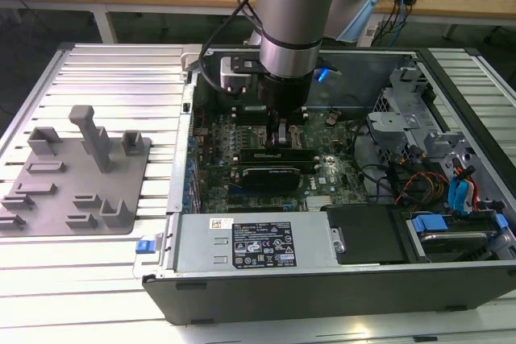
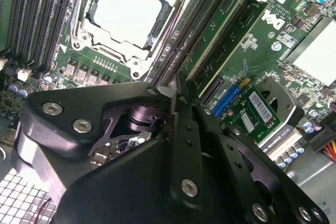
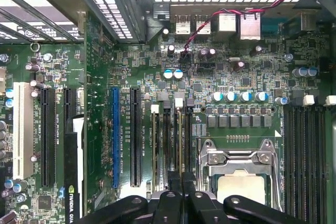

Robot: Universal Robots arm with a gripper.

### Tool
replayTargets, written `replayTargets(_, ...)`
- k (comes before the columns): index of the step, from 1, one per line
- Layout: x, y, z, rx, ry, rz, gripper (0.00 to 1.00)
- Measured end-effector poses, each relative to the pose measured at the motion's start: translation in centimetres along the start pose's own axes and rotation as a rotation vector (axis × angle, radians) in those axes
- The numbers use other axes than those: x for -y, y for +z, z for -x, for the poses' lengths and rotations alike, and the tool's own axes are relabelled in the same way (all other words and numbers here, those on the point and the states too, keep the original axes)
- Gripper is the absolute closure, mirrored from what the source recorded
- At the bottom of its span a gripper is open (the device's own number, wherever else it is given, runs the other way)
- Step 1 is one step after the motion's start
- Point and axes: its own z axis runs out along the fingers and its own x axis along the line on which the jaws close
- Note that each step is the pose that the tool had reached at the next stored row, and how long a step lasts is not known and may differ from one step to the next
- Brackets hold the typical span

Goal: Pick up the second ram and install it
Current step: 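Insert the second ram into the second slot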

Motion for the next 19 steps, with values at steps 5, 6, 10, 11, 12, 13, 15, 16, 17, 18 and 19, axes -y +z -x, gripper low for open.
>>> replayTargets(5, 0.0, -0.09, 0.0, 0.0001, 0.0, 0.0, 0.91)
replayTargets(6, 0.0, -0.09, 0.0, 0.0, 0.0, 0.0, 0.91)
replayTargets(10, 0.04, -0.09, 0.0, -0.0001, 0.0, -0.0001, 0.91)
replayTargets(11, 0.04, -0.05, -0.01, -0.0006, 0.0, -0.004, 0.91)
replayTargets(12, 0.04, -0.03, -0.01, 0.0, 0.0, -0.0049, 0.91)
replayTargets(13, 0.04, -0.03, 0.0, 0.0002, 0.0, -0.0053, 0.91)
replayTargets(15, 0.04, -0.02, 0.0, 0.0002, 0.003, -0.0053, 0.91)
replayTargets(16, 0.04, -0.01, -0.01, 0.0004, 0.003, -0.0055, 0.91)
replayTargets(17, 0.04, 0.02, 0.0, 0.0012, 0.003, -0.0077, 0.91)
replayTargets(18, 0.05, 0.07, 0.0, 0.0046, 0.003, -0.0137, 0.91)
replayTargets(19, 0.05, 0.08, 0.0, 0.0056, 0.002, -0.0147, 0.91)
